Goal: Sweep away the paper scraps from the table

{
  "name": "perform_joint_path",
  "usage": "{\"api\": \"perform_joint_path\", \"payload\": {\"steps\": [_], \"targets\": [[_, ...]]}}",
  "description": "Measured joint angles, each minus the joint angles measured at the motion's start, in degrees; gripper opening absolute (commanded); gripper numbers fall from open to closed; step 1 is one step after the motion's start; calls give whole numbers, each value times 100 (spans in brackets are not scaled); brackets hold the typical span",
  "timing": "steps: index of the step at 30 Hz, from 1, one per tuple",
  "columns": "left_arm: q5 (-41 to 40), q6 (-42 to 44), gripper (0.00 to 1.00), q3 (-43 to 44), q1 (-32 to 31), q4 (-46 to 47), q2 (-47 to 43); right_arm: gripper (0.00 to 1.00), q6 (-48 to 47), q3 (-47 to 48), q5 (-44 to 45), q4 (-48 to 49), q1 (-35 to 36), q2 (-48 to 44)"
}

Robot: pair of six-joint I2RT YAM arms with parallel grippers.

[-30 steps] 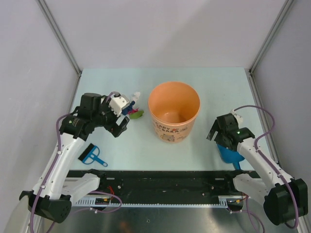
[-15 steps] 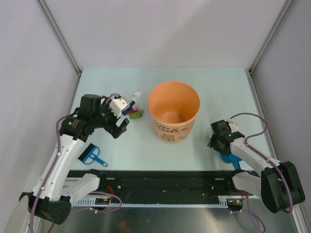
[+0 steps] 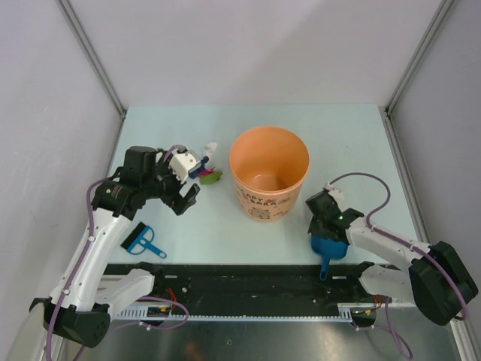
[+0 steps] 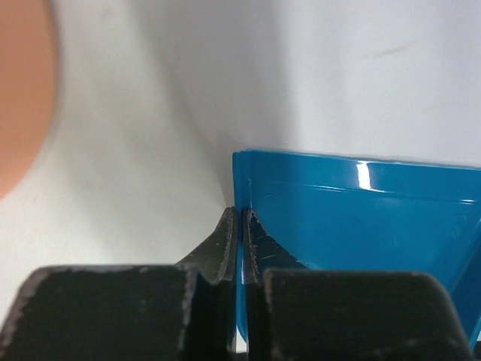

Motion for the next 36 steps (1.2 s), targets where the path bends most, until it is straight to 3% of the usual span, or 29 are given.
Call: {"api": "perform_joint_path", "payload": {"steps": [11,17,27,36], "targets": [[-26,39,100,4,0,-63,2,0,96,-17,-267,966,2844,372],[-98,42,100,4,35,-63,42,0,-605,273,-391,1781,3917,1058],[-328,87,100,-280,726,-57,44,0,-2577,2455,-1276,2734,4212,3403],[-619,260,96,-785,1187,-55,72,0,-3338,2802,-1652,3438,4006,4009]]}}
